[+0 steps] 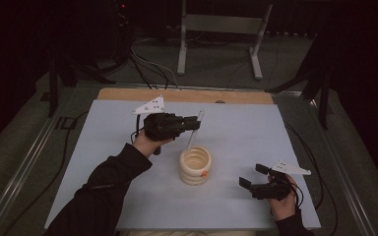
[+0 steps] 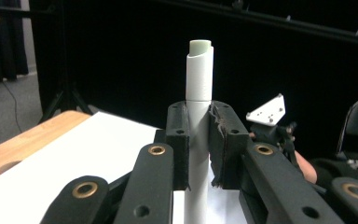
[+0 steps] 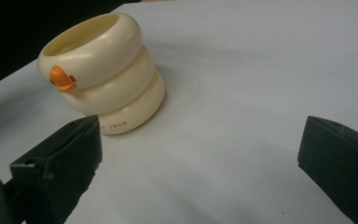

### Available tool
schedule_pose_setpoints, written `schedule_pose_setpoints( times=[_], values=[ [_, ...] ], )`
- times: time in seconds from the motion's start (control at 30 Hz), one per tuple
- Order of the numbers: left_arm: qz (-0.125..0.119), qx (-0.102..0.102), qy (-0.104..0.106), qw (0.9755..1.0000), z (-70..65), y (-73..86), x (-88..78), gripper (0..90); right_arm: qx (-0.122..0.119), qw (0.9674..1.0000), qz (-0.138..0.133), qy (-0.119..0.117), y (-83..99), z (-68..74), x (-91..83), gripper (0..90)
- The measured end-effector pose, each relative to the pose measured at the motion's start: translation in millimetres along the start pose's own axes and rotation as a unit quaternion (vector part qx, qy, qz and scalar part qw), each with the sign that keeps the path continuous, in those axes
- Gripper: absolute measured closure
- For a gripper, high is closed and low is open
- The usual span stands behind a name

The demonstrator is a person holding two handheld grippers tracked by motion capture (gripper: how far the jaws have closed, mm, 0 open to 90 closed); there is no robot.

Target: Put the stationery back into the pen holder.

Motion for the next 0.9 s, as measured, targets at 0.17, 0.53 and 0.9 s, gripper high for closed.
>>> schedule_pose_setpoints(
  times=[0.17,0.53,0.9],
  values=[
    [0.000,-0.007,0.003,1.0000,-1.9,9.4,5.8,79.6,0.000,1.0000,-0.002,0.000,-0.5,0.3,-0.7,0.0],
    [-0.005,-0.010,0.002,0.9999,-5.7,26.6,11.8,79.6,-0.002,1.0000,-0.002,-0.002,-0.9,1.0,-1.0,0.0],
    [-0.004,-0.008,0.001,1.0000,-9.3,41.0,13.2,79.5,-0.002,1.0000,-0.002,-0.003,-1.0,0.8,-1.0,0.0]
  ],
)
Point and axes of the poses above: each handheld gripper's, and its own axes: x roughly forward along the jaws, y roughly out of its underside, z roughly to its left, the point moved 6 cm from there along x, roughly forward along the jaws, and after that the axes turned 10 degrees about -y, right-handed, at the moved point
